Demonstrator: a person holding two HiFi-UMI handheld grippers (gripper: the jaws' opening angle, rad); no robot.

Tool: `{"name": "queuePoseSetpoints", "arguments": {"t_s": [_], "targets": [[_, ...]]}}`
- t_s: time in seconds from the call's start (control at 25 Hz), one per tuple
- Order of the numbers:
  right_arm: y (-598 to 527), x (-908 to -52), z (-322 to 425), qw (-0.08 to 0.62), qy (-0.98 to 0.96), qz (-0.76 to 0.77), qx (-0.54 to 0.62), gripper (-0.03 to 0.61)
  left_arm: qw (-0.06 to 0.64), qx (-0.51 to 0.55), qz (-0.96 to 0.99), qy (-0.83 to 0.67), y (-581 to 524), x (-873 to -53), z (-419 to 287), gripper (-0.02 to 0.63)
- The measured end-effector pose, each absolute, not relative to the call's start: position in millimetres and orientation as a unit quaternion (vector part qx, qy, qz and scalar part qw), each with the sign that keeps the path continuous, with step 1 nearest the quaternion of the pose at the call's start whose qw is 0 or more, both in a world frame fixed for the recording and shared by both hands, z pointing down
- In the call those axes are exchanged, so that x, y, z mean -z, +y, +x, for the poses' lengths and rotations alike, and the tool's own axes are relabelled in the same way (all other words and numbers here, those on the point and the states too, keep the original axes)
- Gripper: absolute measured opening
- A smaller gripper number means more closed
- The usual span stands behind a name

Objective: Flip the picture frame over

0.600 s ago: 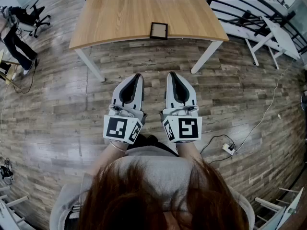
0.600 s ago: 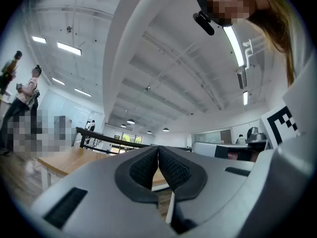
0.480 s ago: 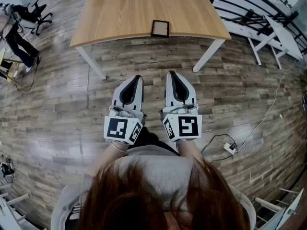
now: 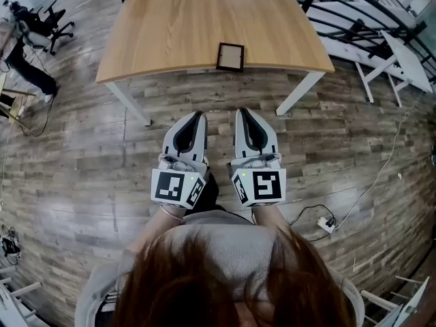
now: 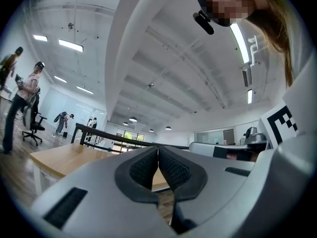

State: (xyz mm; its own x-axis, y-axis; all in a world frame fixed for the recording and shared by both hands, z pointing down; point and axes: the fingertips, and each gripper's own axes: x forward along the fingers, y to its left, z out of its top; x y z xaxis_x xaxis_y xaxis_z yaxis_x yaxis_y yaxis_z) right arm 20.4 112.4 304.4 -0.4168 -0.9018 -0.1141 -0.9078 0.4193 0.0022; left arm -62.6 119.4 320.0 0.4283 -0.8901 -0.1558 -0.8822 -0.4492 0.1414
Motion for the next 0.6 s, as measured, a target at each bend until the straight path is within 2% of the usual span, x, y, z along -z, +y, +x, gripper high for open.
{"name": "queuePoseSetpoints", "arguments": {"t_s": [0.6], "targets": [[-96,-292,-13,0.053,0.821,-0.566,-0.044,0.017,0.020,0.091,0.867,-0.489,-96,-313,-88,0.008]]}}
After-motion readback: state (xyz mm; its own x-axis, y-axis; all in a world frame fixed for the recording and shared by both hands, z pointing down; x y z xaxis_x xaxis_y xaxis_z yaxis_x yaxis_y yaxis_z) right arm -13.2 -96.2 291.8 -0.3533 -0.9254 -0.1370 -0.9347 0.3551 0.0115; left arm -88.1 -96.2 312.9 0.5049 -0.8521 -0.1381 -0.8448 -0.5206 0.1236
